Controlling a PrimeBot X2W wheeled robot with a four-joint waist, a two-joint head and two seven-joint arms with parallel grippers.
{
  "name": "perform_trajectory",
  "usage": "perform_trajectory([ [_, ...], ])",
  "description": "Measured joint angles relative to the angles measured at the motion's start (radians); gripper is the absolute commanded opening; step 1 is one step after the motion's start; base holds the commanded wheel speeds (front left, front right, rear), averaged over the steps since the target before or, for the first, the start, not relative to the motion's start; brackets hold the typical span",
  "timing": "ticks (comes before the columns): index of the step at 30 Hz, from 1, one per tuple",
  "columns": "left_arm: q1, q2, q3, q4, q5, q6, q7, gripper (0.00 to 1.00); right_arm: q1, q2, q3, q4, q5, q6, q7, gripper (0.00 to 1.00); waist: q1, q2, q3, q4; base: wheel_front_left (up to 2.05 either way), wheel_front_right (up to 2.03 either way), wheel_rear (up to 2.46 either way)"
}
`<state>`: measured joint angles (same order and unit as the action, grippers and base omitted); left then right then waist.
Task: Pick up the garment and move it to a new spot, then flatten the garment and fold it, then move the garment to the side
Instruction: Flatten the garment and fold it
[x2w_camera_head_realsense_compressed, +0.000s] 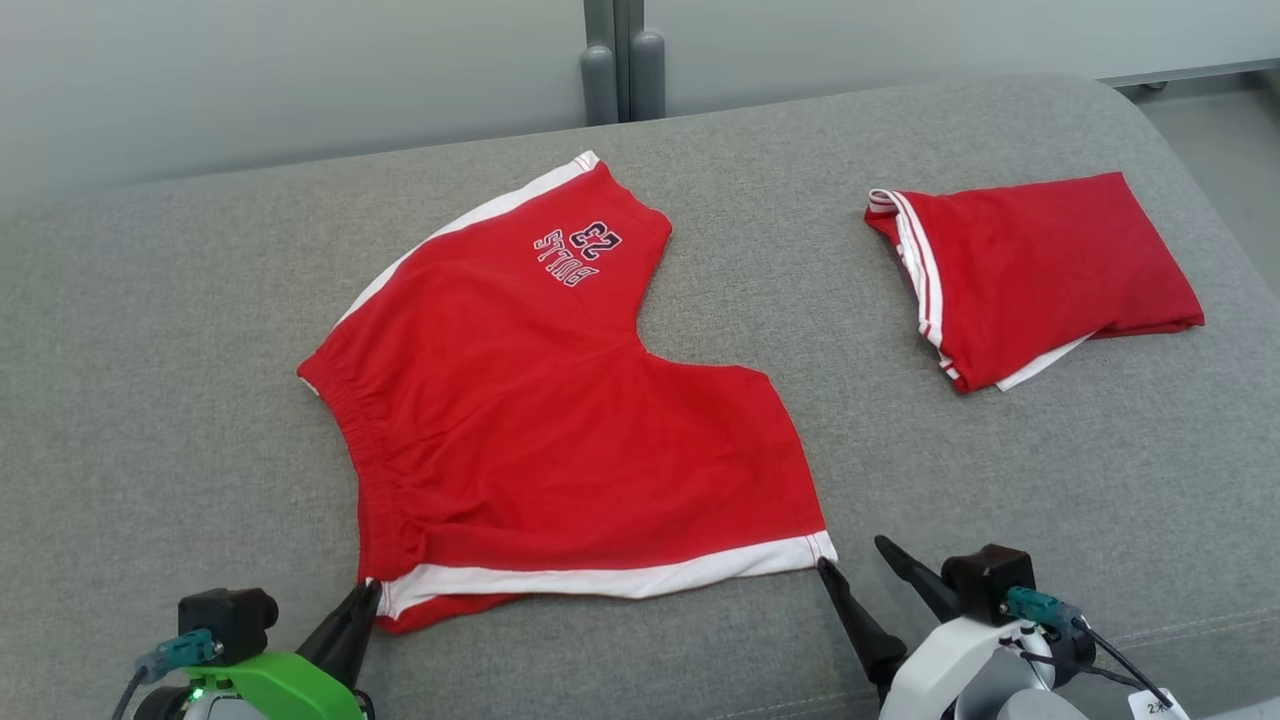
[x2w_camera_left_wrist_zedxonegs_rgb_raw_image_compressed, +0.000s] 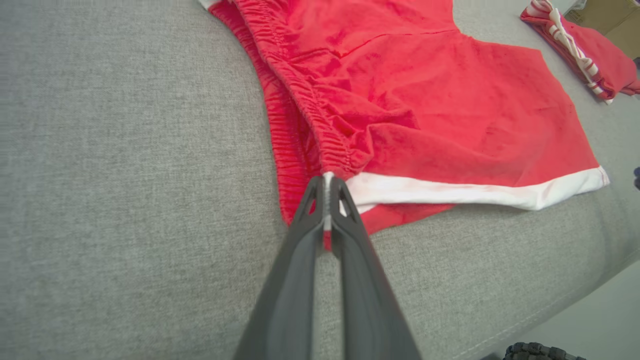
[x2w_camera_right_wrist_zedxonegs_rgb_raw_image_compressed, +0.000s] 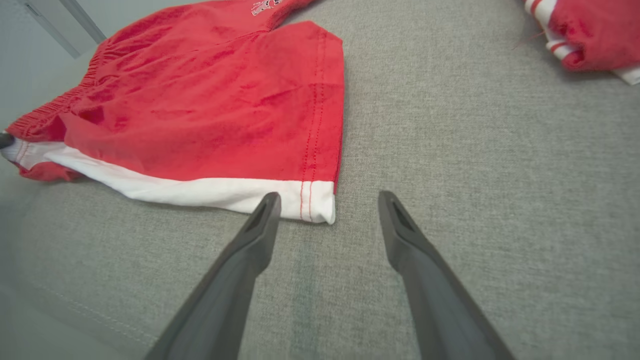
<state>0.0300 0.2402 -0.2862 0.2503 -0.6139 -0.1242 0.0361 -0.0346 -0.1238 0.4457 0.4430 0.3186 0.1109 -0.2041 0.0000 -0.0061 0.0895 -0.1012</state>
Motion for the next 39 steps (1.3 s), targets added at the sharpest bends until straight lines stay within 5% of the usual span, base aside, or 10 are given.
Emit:
perform_trajectory([
  [29, 0.001, -0.03, 0.03, -0.005, -0.037, 0.0, -0.063, 0.0, -0.121, 0.0, 0.131, 0.169, -0.029, 0.012, 0.011, 1.0, 0.0, 0.0, 0.02, 0.032, 0.0, 0.0, 0.0],
  [34, 0.001, -0.03, 0.029, -0.003, -0.037, 0.0, -0.063, 0.0, -0.142, 0.001, 0.144, 0.198, -0.029, 0.012, 0.006, 0.76, 0.0, 0.0, 0.017, 0.031, 0.0, 0.0, 0.0],
  [37, 0.001, -0.03, 0.029, -0.001, -0.038, 0.0, -0.063, 0.0, -0.157, 0.004, 0.15, 0.217, -0.028, 0.012, 0.003, 0.49, 0.0, 0.0, 0.014, 0.031, 0.0, 0.0, 0.0],
  [39, 0.001, -0.03, 0.029, 0.0, -0.041, 0.0, -0.063, 0.0, -0.165, 0.005, 0.157, 0.229, -0.026, 0.012, 0.002, 0.42, 0.0, 0.0, 0.013, 0.032, 0.0, 0.0, 0.0],
])
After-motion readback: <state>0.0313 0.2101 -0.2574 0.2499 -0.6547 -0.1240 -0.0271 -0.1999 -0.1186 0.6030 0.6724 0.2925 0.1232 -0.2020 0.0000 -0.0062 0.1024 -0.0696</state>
